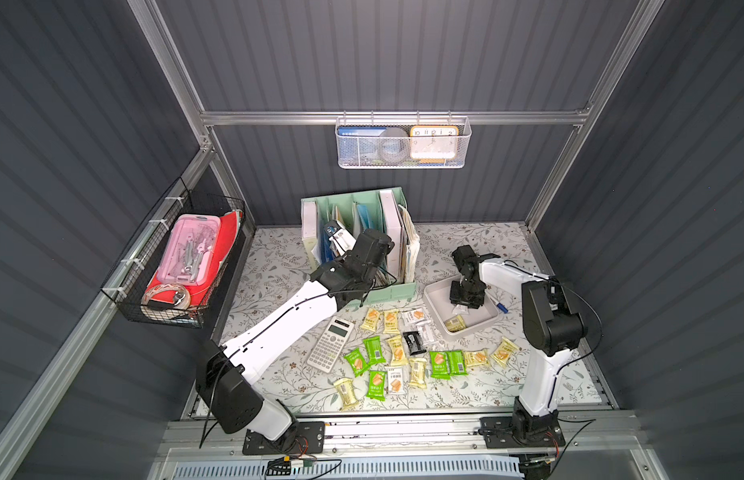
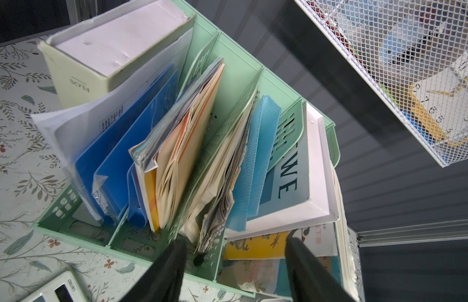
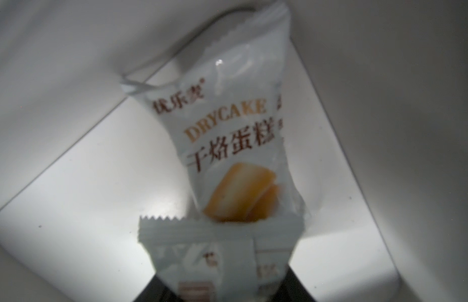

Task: Take the cookies out of the storage box
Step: Pick up the cookie from the storage box, then place the cookie at the center of the board.

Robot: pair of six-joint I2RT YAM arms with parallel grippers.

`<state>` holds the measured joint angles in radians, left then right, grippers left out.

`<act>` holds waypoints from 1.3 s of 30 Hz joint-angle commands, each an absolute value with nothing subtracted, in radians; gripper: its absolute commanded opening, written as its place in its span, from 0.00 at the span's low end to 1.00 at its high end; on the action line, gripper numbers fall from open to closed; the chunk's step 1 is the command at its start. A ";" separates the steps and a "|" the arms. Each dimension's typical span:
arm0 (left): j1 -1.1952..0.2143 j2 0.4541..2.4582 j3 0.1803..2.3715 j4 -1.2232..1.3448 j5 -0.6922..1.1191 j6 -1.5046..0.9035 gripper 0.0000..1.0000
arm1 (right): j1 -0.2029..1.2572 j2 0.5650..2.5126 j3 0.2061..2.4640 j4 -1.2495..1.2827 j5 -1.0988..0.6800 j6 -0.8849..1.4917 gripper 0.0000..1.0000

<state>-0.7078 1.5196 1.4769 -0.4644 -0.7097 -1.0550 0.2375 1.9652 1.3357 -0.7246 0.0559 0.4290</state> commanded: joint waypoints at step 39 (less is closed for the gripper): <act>-0.785 1.623 1.564 -0.393 -0.783 -0.758 0.60 | -0.063 1.180 0.685 -0.697 -0.288 0.750 0.38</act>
